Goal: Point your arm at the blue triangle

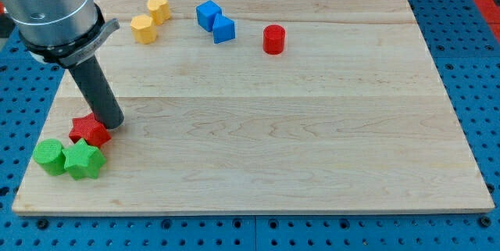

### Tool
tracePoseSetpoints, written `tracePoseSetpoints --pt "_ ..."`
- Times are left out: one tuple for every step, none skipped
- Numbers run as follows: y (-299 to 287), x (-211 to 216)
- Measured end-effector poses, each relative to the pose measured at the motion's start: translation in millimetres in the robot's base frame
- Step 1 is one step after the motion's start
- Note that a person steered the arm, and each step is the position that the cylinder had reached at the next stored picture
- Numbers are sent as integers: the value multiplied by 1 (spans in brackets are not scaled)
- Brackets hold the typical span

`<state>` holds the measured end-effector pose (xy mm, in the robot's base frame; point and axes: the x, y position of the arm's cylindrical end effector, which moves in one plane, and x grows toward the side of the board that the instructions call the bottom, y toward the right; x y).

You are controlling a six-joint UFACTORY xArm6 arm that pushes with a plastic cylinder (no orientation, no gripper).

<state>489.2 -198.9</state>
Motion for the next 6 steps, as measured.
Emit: tracePoseSetpoints --pt "0 1" --pt "-2 -3" --pt "0 -47" --pt "39 -92" --pt "103 -116" --pt "157 -136"
